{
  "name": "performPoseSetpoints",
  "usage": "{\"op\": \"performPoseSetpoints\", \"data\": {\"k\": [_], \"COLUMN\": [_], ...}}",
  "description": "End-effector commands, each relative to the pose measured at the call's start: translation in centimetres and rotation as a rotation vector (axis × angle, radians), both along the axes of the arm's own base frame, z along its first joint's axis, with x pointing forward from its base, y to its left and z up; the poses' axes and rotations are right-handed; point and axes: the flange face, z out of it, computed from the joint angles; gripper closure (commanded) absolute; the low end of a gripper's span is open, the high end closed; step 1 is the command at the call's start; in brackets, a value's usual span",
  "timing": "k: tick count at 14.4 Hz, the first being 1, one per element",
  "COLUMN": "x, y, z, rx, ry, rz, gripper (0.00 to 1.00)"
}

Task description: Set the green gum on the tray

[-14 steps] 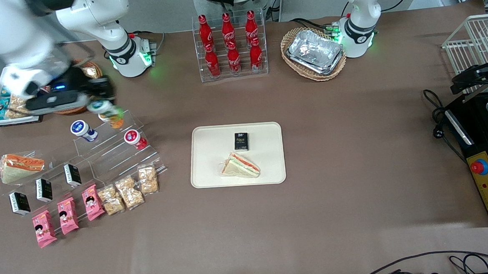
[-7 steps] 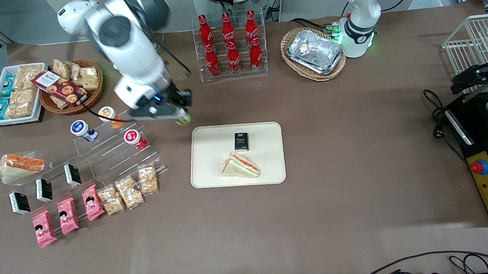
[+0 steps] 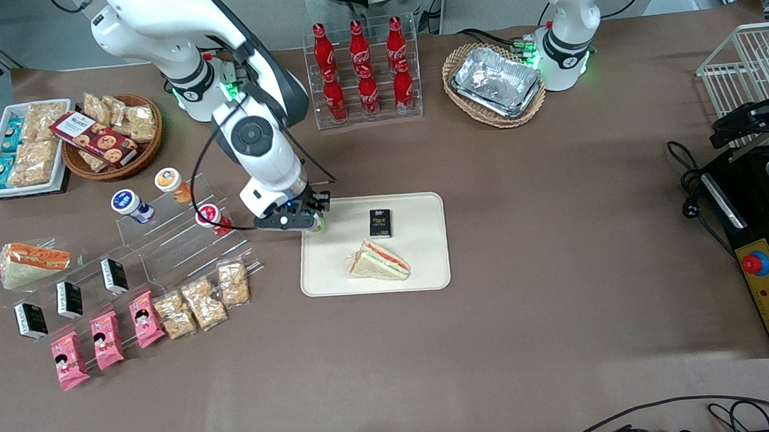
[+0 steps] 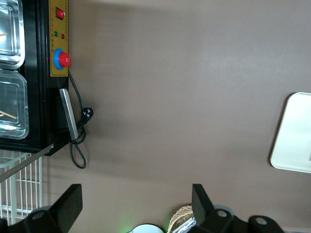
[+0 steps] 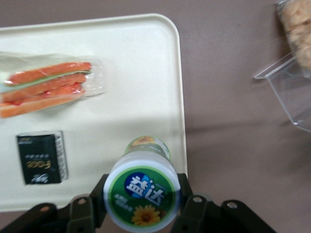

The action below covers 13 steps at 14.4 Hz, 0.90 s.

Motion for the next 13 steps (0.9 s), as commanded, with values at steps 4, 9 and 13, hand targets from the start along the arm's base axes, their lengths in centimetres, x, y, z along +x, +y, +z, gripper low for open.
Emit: {"op": "performPoseSetpoints", "data": {"k": [4,9,13], "x": [0.2,-0.4,-0.1], "y": [0.5,1.3,0.8], "z": [-5.6,-6.9,-7.0], "rx": [-0.004,-0.009,-0.008], "ry": [-0.018,-0.014,-0.013], "rz": [-0.037,-0.036,-0.052], "gripper": [0.80,0.75,0.14]}}
